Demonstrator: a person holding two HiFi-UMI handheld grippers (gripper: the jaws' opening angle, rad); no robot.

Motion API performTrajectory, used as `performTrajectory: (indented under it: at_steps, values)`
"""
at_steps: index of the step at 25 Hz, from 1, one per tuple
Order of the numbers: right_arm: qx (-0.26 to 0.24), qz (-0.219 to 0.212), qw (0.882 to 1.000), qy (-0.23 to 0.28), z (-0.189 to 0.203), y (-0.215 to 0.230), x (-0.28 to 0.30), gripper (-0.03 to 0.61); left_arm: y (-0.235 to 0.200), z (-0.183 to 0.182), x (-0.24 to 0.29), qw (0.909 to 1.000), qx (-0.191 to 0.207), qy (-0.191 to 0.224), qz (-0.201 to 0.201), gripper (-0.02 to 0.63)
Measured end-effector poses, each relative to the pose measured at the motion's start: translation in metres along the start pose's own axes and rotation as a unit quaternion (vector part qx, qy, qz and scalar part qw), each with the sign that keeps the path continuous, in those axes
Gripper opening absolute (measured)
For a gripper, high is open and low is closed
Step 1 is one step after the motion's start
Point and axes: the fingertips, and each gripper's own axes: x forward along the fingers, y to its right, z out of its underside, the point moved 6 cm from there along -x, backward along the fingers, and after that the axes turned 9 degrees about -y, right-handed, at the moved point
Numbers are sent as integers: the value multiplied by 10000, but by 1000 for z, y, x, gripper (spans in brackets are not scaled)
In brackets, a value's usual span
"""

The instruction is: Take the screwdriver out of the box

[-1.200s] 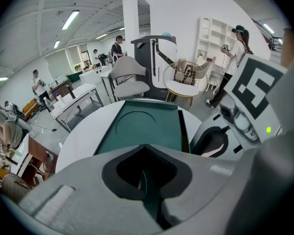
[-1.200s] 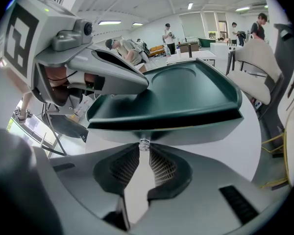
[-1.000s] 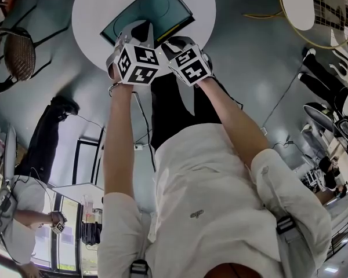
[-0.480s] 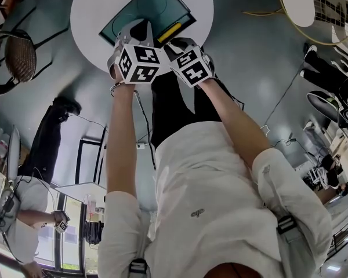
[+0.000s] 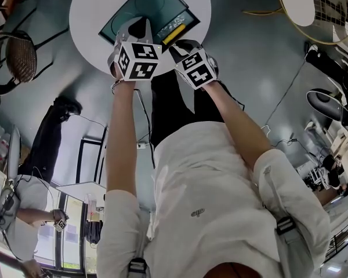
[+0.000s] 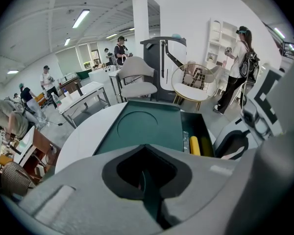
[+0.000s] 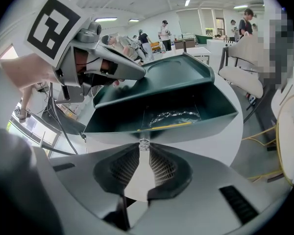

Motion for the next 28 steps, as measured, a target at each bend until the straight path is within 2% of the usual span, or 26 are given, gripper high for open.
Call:
performTrajectory:
  at_steps: [28]
  values:
    - [329, 33, 9994, 72, 38, 35, -20, 80, 4, -22, 10, 9989, -446, -125, -74, 11]
